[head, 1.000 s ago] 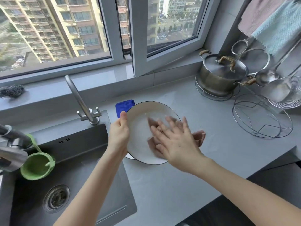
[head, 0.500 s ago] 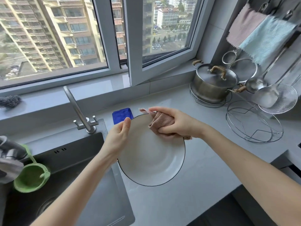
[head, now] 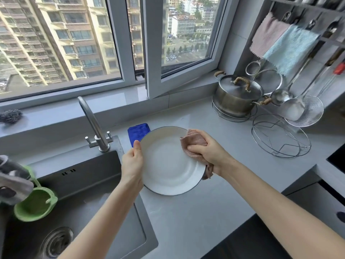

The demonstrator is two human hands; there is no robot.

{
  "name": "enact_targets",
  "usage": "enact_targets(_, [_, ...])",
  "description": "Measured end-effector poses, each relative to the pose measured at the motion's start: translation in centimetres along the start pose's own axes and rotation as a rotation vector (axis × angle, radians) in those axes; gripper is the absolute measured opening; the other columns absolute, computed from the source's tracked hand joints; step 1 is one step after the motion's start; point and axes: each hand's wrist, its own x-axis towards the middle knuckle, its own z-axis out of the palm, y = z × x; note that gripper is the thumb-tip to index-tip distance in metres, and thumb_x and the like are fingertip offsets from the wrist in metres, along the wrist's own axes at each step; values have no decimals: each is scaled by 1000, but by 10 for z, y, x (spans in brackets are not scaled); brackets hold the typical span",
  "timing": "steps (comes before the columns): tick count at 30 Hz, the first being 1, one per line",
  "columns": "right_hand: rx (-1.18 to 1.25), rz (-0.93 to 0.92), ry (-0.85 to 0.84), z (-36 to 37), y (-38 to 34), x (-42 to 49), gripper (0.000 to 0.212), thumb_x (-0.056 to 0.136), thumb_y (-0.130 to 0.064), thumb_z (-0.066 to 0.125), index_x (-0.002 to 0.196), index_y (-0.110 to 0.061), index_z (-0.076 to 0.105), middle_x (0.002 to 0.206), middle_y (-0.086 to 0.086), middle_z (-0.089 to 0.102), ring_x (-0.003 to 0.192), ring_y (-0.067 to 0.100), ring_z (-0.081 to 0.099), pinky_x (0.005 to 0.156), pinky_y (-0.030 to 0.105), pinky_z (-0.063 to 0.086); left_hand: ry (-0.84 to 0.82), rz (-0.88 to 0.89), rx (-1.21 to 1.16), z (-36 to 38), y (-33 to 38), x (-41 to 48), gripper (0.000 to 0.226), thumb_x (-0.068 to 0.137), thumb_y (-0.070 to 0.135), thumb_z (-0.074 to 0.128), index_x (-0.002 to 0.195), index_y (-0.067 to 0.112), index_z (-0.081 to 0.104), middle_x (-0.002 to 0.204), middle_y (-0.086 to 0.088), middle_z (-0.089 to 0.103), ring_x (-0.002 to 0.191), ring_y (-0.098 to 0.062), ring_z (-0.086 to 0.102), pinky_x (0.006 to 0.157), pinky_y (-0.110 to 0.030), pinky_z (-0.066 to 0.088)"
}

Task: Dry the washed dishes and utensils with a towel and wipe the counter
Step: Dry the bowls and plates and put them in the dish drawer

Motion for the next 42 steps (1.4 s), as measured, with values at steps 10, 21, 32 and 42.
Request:
enact_targets(10, [410,-52,356,26,35,-40,58,82,10,52,115,-37,60,89,-8,68,71,19,61,65,34,50,413,-297,-372,51,-12,-75,50,103,39,25,133,8,50,129,-6,57,120,-24,52,95,-21,37])
enact_targets(21, [-4,-59,33,-70,27,-94,72,70,26,49,107,-34,64,93,21,59,75,28,56,64,33,45,-649,177,386,24,13,-74,19,94,45,47,82,38,61,87,16,64,91,-8,59,86,-25,44])
enact_targets(32, [-76,-19,-187,-191,-6,-128,69,75,26,50,124,-23,56,92,11,65,72,14,63,60,22,53,-423,496,515,138,5,-171,42,95,30,52,65,3,45,55,2,32,46,-8,26,41,-20,20])
enact_targets(42, [431,194,322,-255,86,-190,23,68,8,55,88,-3,54,62,12,45,48,24,45,39,19,36,242,-152,-7,241,-77,-271,32,99,32,43,107,8,63,101,-10,64,91,-25,58,79,-32,44])
